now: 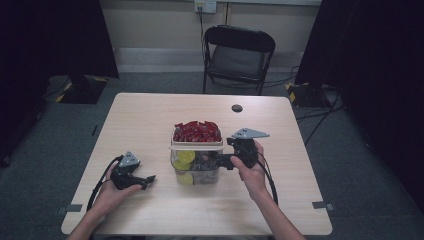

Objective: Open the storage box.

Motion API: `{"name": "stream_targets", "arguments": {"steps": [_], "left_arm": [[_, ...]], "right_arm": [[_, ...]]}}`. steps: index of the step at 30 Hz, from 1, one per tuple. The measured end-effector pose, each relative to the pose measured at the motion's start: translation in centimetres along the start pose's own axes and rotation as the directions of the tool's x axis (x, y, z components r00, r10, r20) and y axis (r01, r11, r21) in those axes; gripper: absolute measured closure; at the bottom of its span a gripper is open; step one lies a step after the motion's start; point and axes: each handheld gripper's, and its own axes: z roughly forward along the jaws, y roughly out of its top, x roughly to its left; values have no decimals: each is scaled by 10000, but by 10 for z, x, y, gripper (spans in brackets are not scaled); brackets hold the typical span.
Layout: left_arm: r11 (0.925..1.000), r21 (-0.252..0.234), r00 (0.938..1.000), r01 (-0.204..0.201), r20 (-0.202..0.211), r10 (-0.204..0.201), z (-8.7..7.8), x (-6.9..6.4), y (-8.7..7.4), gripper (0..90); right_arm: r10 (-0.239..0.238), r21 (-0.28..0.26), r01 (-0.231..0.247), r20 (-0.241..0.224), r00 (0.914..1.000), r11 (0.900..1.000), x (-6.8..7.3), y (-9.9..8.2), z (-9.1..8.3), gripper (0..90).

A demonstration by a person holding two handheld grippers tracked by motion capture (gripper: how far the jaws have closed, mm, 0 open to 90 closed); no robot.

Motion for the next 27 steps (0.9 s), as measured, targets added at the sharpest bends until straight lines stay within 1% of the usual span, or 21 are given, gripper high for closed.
{"name": "stream_targets", "arguments": {"steps": [5, 9, 14, 15, 19, 27], "left_arm": [[10000, -1, 10000, 10, 2, -10, 0, 0, 0, 132], [10000, 1, 10000, 4, -1, -4, 0, 0, 0, 132], [10000, 4, 10000, 11, -1, -11, 0, 0, 0, 132], [10000, 23, 10000, -60, -12, 60, 0, 0, 0, 132], [10000, 26, 10000, -66, -3, 66, 0, 1, 0, 131], [10000, 7, 10000, -26, 34, 26, 0, 0, 0, 131]], "right_arm": [[59, 18, -59, 61, 10000, 10000, -3, 1, 4, 151], [150, 121, -150, -4, 9999, 9998, -7, 2, 9, 151], [215, 44, -215, -19, 9998, 9998, -9, 5, 11, 151], [248, 23, -248, -25, 9997, 9997, -10, 5, 11, 151], [298, 109, -298, -48, 9995, 9995, -14, 6, 13, 149], [500, 49, -500, -59, 9987, 9987, -19, 11, 18, 149]]}}
